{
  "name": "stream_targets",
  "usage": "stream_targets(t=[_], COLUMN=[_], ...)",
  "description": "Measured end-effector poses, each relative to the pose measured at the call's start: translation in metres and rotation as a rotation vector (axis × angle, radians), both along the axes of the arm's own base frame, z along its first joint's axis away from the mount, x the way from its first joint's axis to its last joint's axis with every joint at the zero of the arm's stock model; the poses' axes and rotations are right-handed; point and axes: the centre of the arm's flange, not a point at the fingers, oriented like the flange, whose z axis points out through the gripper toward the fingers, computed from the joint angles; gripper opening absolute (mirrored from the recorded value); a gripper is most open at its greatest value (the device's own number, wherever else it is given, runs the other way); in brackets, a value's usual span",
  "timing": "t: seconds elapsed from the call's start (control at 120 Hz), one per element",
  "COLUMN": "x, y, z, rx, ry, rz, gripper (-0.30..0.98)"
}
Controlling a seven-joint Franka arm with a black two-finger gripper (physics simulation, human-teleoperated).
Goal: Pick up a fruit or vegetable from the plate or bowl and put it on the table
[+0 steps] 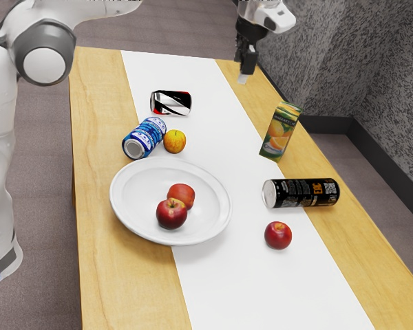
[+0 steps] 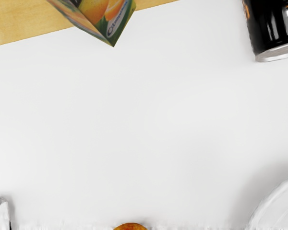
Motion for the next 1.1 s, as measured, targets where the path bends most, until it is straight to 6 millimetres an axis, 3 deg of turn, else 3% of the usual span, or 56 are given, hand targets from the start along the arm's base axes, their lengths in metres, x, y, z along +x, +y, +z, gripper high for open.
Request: stream_targets(t=[0.133,0.208,0.3,0.433,0.55,0.667,0.808,0.892,0.975,1.1], x=[0.002,0.004,0.01,0.009,0.008,0.007,0.015,0.002,0.001,-0.005], y=[0.0,-0.01,-0.032,-0.057,-0.059,-0.084,-0.081,-0.077,-0.072,-0.092], z=[-0.002,-0.005,-0.024,-0.041,-0.048,-0.052,-0.095,-0.121,-0.139,-0.165], rx=[-0.003,-0.033,-0.062,-0.108,-0.121,-0.1,-0.098,-0.118,-0.142,-0.135], ry=[0.006,0.008,0.044,0.08,0.103,0.112,0.173,0.188,0.159,0.124], rz=[-0.004,-0.021,-0.019,0.077,0.197,0.3,0.465,0.545,0.627,0.682], gripper=[0.69,0.69,0.69,0.69,0.69,0.69,0.69,0.69,0.69,0.69])
